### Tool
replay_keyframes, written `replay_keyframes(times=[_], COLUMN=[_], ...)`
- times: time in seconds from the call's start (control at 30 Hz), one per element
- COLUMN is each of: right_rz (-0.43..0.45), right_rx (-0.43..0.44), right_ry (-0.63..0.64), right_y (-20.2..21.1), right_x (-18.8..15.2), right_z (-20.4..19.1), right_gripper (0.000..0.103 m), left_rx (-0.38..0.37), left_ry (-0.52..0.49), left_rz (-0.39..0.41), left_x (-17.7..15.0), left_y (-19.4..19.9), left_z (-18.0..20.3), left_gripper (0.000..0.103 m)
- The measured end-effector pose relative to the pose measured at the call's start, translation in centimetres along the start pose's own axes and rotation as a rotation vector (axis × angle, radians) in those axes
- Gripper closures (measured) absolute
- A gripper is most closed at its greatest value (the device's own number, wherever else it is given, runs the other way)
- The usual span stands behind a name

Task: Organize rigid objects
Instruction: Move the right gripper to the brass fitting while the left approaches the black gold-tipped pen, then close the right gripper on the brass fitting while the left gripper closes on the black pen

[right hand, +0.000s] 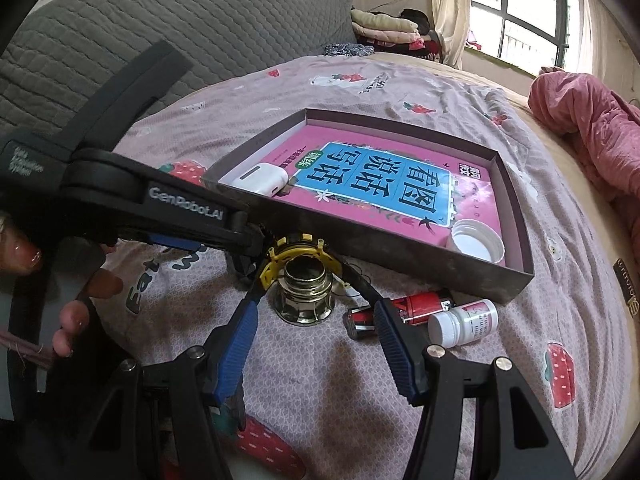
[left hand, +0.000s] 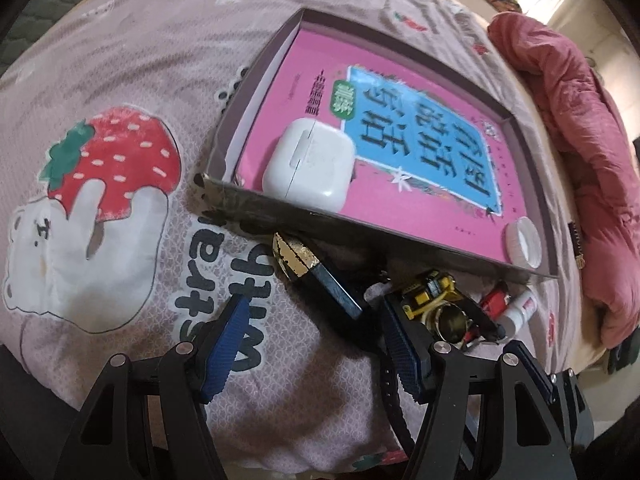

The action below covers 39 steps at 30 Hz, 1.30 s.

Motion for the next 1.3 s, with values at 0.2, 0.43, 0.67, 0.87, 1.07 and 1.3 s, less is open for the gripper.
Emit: replay_keyframes(times=[0.2, 0.43, 0.67, 0.87, 1.07, 1.3], right_rz=[-0.005, -0.011, -0.014, -0.016, -0.029, -0.052], right_rx=[-0.007, -0.006, -0.001, 0.022, 0.030, 0.036], right_ry=[0.007, -0.003, 0.024, 0.025, 0.043, 0.057], right_y=[-0.1, -0.6, -1.8, -2.5, -3.4, -4.7], right_x=[-0.1, 0.2, 0.4, 0.5, 0.6, 0.8], right_z=[-0.1, 0.1, -0.1, -0.2, -0.7, -1.2], right_gripper=[0.043, 0.043, 0.043, 0.043, 0.050, 0.055], left_rx=[0.032, 0.052, 0.029, 0.033, 0.046, 0.053], left_ry=[-0.028, -0.011, 0.010, 0.007, -0.017, -0.022], left_rz=[-0.023, -0.032, -0.042, -0.028, -0.022, -0.017], left_x=[0.0, -0.1, 0.0, -0.2, -0.7, -0.9], left_y=[-0.2, 0.4, 0.1, 0.0, -0.2, -0.2], left_z=[0.1, -1.5, -1.6, -1.4, -1.0, -1.0], left_gripper=[0.033, 0.033, 0.033, 0.033, 0.033, 0.033])
Point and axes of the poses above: each gripper's, at about its wrist camera, not at the fingertips, and y roughly against the way its jaws point, z to its right, x to its top, the point moved 8 cm from there along -y, roughly the way its jaws point, and after that the axes turned 4 degrees about -x, right-handed, at the moved point
